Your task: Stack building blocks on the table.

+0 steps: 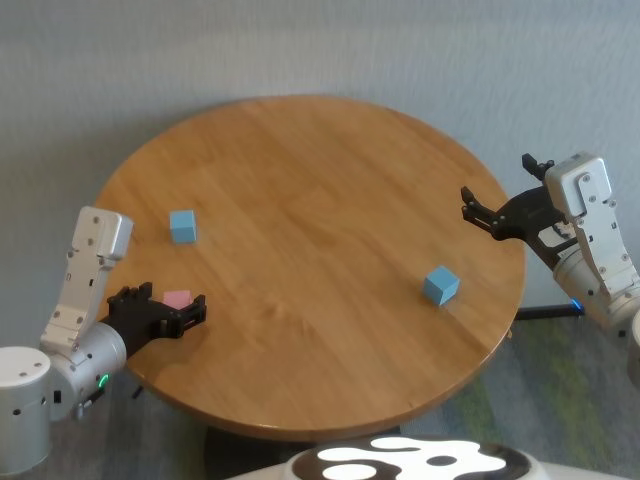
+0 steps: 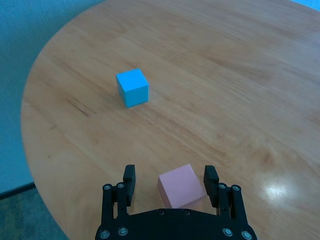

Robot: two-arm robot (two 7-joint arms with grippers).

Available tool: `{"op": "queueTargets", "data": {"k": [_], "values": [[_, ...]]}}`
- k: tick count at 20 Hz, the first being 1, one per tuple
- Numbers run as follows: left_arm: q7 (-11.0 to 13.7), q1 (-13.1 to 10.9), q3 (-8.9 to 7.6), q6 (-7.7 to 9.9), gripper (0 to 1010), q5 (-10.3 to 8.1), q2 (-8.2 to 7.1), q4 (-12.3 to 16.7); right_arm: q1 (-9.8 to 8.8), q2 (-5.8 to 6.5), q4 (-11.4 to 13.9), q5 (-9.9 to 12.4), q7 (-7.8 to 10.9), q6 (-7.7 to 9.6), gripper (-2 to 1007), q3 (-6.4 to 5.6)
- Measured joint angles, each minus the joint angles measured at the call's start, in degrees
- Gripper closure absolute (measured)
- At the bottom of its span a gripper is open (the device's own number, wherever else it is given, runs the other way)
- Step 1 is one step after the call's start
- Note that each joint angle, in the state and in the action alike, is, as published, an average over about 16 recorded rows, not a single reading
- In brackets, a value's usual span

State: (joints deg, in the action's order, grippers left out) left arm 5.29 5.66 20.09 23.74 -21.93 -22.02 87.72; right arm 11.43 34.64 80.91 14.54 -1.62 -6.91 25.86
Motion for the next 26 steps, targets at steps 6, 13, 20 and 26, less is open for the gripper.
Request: {"op": "queueTargets", "data": {"k": [6, 13, 20, 26], "values": [[0.0, 0.0, 0.01, 0.0, 289, -0.1, -0.02, 0.0, 0.0, 0.0, 0.0, 0.0, 0.0, 0.0, 0, 0.0], [0.0, 0.0, 0.02, 0.0, 491, -0.16, -0.04, 0.1, 0.0, 0.0, 0.0, 0.0, 0.0, 0.0, 0, 0.0], [0.0, 0.0, 0.02, 0.0, 599, -0.2, -0.05, 0.1, 0.0, 0.0, 0.0, 0.0, 0.0, 0.0, 0, 0.0], [0.0, 0.0, 0.02, 0.0, 614, -0.23, -0.05, 0.1, 0.0, 0.0, 0.0, 0.0, 0.0, 0.0, 0, 0.0]]}}
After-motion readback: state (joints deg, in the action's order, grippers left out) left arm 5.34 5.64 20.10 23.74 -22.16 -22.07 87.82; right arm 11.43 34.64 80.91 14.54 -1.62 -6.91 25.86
